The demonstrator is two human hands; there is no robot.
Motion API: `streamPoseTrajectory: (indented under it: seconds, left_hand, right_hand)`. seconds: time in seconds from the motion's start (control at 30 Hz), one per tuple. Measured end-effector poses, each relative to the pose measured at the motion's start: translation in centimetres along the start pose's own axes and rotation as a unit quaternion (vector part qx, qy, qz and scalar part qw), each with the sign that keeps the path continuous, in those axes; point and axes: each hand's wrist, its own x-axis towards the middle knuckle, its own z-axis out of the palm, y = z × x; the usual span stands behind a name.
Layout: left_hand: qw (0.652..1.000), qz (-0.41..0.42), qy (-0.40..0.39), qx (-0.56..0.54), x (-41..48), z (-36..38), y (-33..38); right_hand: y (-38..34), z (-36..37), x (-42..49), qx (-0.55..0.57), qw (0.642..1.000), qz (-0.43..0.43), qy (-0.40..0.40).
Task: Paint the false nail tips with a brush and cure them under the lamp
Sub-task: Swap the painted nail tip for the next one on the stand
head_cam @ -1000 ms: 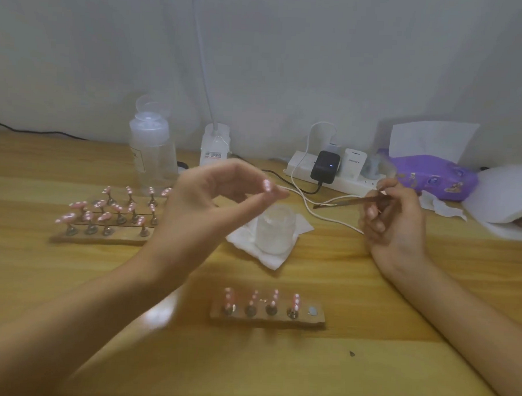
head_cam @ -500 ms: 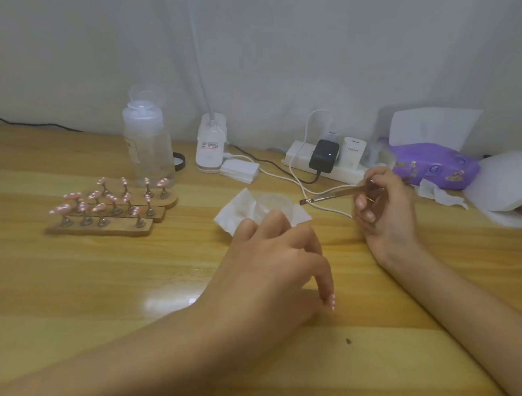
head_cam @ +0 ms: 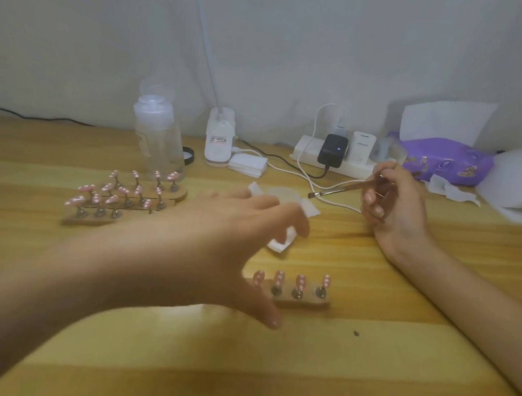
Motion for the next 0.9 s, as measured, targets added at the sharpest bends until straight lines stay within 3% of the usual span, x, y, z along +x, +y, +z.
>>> streamPoseTrajectory:
  seconds: [0.07,0.1,0.2,0.27,0.37,0.53,0.67,0.8,0.9]
  left_hand:
    - [0.990,-0.079,-0.079,-0.087,0.3,2.1,-1.8]
    - [0.977,-0.072,-0.136,-0.146,-1.1,4.1,-2.6]
    - [0.948,-0.110,-0.175,-0.243,-2.5,6.8,-4.4]
    - [0.964,-0.143,-0.024,-0.224,-1.5,5.2,-4.1]
    - [0.947,-0.082,0.056,-0.304,-4.3,3.8,-2.6]
    - [0.926,-0.102,0.094,-0.350,-4.0,2.8,-0.9]
    - [0.948,-0.068,0.123,-0.287,-3.6,2.9,0.6]
    - [0.979,-0.049,0.138,-0.145,-3.9,2.8,0.8]
    - [0.972,-0.060,0.128,-0.187,-4.0,2.7,0.8]
  right_hand:
    - [0.0,0.1,0.0,0.006,1.000,0.001,-0.004]
    - [-0.1,0.1,0.0,0.010,1.000,0.001,-0.005]
    - [-0.1,0.1,0.0,0.014,1.000,0.003,-0.001]
    - [-0.2,0.2,-0.1,0.017,1.000,0.007,0.004]
    - [-0.2,0.2,-0.1,0.017,1.000,0.010,0.006]
    - [-0.3,0.2,0.0,0.022,1.000,0.008,-0.004]
    - [-0.3,0.1,0.0,0.016,1.000,0.004,-0.008]
    - [-0.3,0.3,-0.3,0.011,0.999,-0.017,-0.030]
    - [-0.3,0.6,-0.7,-0.034,0.996,-0.043,-0.071]
